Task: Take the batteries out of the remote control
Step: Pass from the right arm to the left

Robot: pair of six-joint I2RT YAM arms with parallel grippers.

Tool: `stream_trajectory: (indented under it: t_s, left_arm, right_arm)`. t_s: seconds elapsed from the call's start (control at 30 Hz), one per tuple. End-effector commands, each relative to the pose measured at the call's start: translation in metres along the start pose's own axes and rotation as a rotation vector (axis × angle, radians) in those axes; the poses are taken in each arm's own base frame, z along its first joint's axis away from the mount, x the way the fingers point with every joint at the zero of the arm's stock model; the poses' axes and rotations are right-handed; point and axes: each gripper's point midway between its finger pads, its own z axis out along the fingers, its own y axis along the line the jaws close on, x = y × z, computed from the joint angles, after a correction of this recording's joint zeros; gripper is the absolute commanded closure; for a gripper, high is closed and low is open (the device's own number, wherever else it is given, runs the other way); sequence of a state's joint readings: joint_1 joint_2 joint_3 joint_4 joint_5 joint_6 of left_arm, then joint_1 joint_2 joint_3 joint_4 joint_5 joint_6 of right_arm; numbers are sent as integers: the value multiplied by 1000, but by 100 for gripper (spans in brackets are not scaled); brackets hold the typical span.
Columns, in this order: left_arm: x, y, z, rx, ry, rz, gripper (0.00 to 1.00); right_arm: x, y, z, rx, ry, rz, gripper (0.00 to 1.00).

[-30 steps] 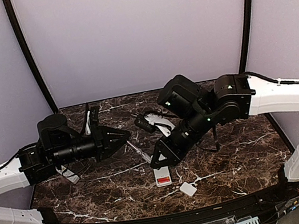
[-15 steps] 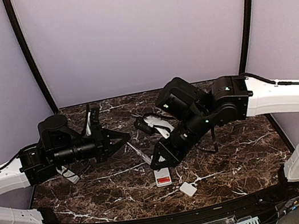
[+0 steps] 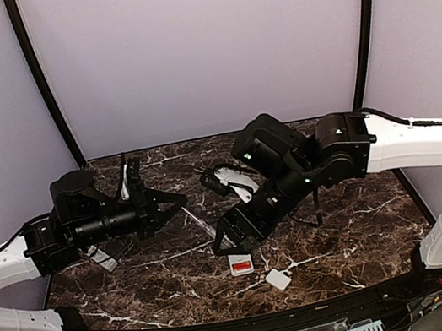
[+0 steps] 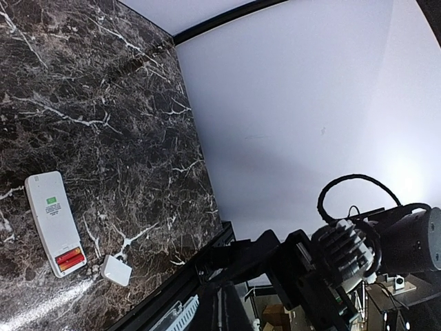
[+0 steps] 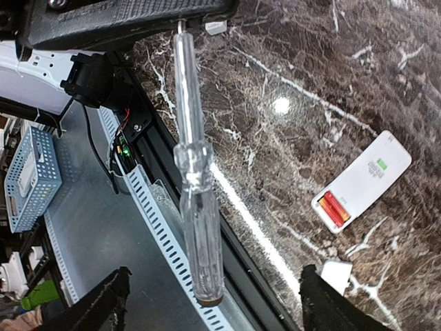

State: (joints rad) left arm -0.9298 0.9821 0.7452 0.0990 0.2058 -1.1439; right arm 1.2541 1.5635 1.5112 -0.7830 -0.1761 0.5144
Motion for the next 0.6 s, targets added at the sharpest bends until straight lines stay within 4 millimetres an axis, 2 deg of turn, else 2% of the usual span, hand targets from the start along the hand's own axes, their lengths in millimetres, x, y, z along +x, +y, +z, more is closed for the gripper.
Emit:
stream_trajectory:
  t_s: [0.0, 0.13, 0.2, 0.33, 0.47, 0.57]
  left_arm:
    - [-13, -5, -20, 8, -92, 36, 100]
    - [-25, -9, -35, 38, -187, 58, 100]
    - [-33, -23, -43, 124, -246, 68, 100]
    - [-41, -38, -54, 220, -319, 89, 100]
    - [-47, -52, -60, 279, -355, 125, 100]
    - [-49, -59, -59, 311, -370, 134, 100]
  right_arm:
    - [-21, 6, -29, -9, -167, 1, 12]
    - [-35, 4, -48, -64, -357, 94, 8]
    - [-44, 5, -60, -116, -464, 153, 7]
    - [-57, 7, -81, -236, -644, 251, 6]
    - [-63, 6, -84, -293, -703, 320, 7]
    - [-67, 12, -79, -346, -710, 329, 7]
